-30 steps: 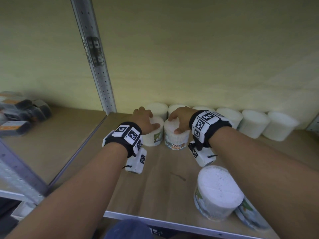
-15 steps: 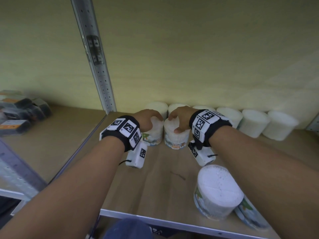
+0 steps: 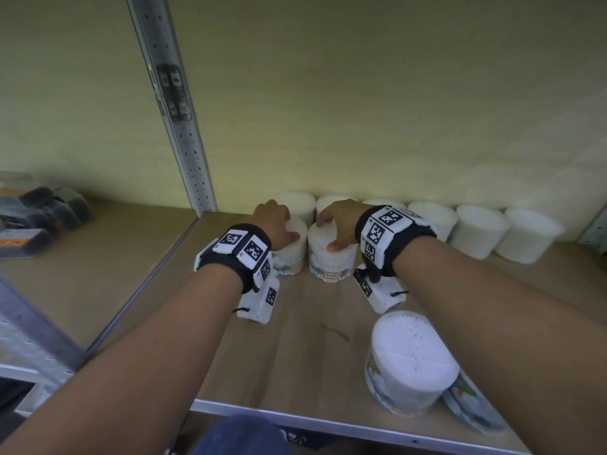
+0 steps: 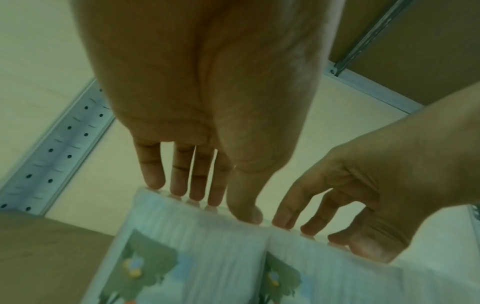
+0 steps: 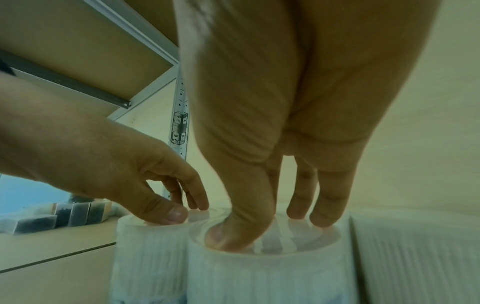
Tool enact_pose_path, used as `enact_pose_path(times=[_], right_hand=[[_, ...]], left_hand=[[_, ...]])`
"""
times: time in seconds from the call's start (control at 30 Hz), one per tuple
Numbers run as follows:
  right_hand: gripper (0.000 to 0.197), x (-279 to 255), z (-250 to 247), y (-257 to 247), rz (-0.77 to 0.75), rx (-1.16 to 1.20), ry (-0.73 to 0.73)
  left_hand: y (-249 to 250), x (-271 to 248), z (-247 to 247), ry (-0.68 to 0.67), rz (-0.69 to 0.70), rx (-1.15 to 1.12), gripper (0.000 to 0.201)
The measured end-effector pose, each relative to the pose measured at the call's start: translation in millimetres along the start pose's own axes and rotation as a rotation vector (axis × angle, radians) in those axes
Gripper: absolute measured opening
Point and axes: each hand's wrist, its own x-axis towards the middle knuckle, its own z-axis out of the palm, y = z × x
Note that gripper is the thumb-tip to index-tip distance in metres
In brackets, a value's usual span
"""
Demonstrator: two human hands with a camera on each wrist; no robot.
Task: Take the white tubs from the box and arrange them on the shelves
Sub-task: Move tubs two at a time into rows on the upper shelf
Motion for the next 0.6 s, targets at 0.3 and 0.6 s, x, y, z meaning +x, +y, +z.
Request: enact_pose_path(times=[0.3, 0.6], right_hand=[[0.063, 0, 0, 1, -0.009, -0.004, 0.002], [0.063, 3, 2, 2, -0.007, 0.013, 0.009]], left_hand=[[-3, -2, -14, -0.122, 0.1, -0.083, 0.048], [-4, -6, -4, -0.014, 0.012, -0.07, 0.051]])
